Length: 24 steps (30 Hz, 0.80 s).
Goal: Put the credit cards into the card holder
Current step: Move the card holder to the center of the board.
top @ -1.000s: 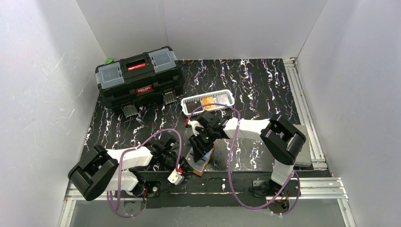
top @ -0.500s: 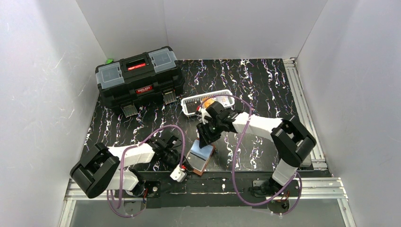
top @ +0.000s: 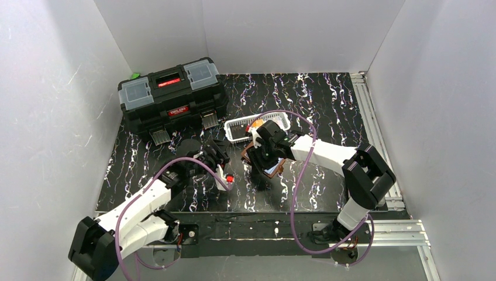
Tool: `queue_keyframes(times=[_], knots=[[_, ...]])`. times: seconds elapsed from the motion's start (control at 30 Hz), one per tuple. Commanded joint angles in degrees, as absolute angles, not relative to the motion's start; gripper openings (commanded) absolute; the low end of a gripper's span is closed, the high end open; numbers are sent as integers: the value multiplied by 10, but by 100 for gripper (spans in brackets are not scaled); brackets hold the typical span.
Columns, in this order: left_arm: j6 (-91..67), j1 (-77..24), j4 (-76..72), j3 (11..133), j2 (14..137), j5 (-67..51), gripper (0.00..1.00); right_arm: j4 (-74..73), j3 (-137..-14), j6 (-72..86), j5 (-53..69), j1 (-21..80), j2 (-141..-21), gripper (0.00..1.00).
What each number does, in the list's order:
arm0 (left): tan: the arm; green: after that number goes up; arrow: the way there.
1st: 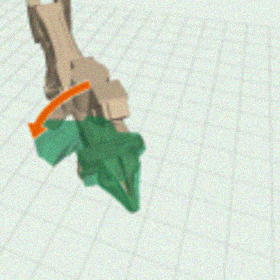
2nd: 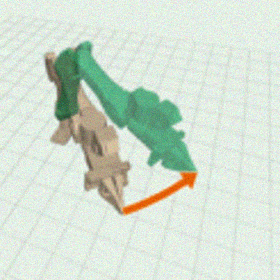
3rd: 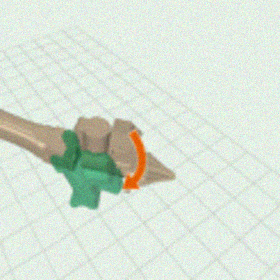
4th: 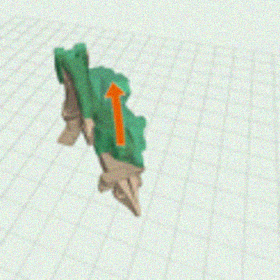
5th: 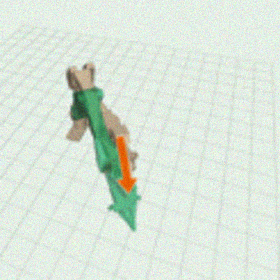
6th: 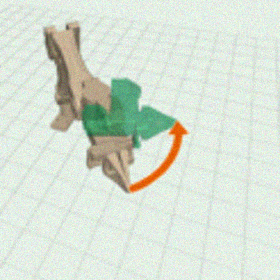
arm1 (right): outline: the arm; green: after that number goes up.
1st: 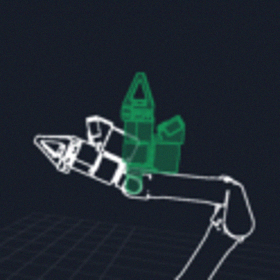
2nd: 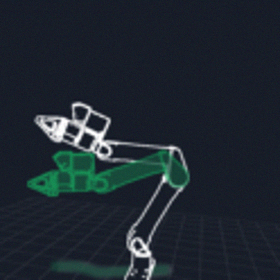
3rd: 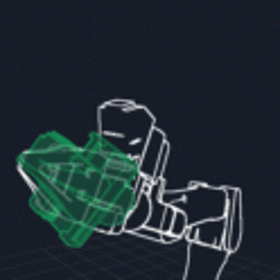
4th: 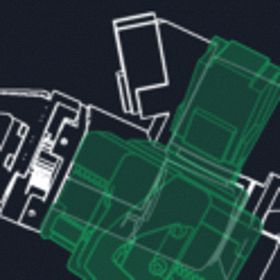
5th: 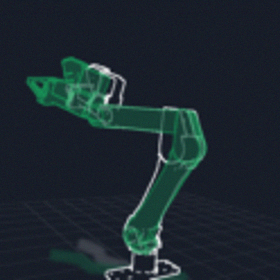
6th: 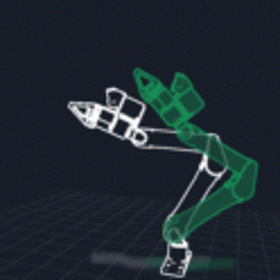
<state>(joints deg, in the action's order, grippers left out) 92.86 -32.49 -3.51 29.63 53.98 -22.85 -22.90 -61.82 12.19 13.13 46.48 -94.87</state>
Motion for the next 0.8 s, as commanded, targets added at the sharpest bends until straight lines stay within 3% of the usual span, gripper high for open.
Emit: queue_keyframes(times=[0.0, 0.37, 0.77], knots=[[922, -327, 20, 281, 525, -206, 54, -240, -624, 118, 88, 464, -937, 55], [863, -328, 87, 297, 504, -213, 54, -207, -660, 130, -38, 357, -951, 53], [795, -327, 111, 318, 525, -197, 54, -61, -632, 152, 14, 366, -1028, 52]])
